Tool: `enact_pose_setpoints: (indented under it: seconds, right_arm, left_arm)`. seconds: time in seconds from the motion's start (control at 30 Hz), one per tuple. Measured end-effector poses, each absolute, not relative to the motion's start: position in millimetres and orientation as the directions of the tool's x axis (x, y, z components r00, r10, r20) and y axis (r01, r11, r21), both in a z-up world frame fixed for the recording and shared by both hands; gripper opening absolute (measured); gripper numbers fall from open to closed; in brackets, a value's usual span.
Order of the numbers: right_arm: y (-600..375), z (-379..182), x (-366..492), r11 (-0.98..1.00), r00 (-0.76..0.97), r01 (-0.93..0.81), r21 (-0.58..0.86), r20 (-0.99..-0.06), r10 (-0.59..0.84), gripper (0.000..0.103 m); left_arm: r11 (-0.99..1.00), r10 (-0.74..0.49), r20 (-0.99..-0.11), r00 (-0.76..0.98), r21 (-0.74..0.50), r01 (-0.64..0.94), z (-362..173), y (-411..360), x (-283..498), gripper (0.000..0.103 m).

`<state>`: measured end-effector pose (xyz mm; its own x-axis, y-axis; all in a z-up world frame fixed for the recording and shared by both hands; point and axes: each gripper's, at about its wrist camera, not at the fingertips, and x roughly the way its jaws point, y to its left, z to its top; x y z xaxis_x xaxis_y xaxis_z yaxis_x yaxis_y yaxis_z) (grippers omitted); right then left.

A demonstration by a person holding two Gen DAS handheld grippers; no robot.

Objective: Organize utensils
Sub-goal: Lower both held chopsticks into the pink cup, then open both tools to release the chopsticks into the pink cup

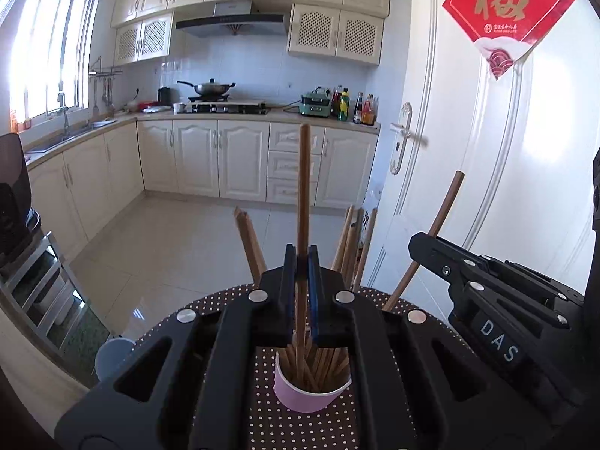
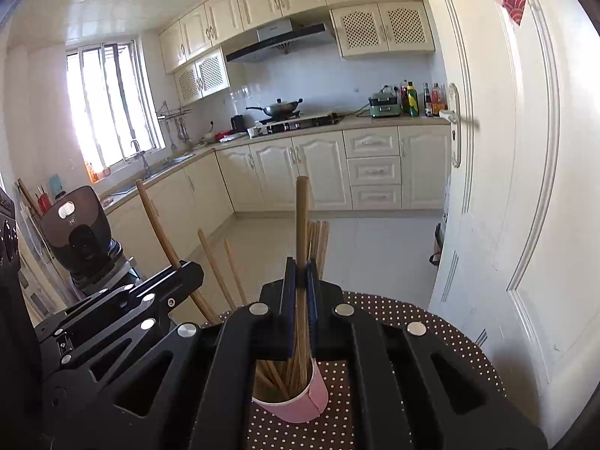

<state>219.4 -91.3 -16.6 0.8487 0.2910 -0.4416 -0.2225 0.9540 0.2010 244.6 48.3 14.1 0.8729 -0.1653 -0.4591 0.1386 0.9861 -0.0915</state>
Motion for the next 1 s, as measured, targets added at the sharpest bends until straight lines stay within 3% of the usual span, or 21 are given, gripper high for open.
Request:
enact_pose_setpoints:
  seconds: [0.3, 0.63, 0.73, 0.8, 0.87, 1.0]
  right_arm:
    - [-85, -48, 238, 0.950, 0.791, -0.217, 0.226, -0.529, 0.307, 0.004]
    - [-84, -50, 238, 0.945, 0.767, -0.236, 0.228, -0.553, 0.325, 0.008]
    - [-87, -47, 233, 0.943, 0.769, -0.237, 0.235, -0.548, 0.330, 0.017]
    - [-89, -44, 229, 0.944, 0.776, -0.235, 0.230, -0.541, 0.325, 0.031]
    - [-91, -41, 225, 0.945, 0.784, -0.235, 0.228, -0.531, 0.323, 0.037]
    - [-100, -38, 220, 0.947, 0.792, -0.223, 0.231, -0.523, 0.314, 0.039]
  left_arm:
    - [0.985, -0.168, -0.529, 0.832, -0.121, 0.122, -20, 58, 259, 0.006]
    - [0.989, -0.150, -0.528, 0.836, -0.093, 0.119, -25, 56, 257, 0.007]
    - [0.989, -0.148, -0.537, 0.831, -0.083, 0.122, -26, 53, 256, 0.008]
    - [0.989, -0.148, -0.539, 0.829, -0.079, 0.125, -26, 51, 255, 0.008]
    - [0.989, -0.150, -0.538, 0.830, -0.077, 0.129, -25, 49, 254, 0.016]
    - [0.988, -0.156, -0.529, 0.834, -0.075, 0.137, -22, 48, 249, 0.035]
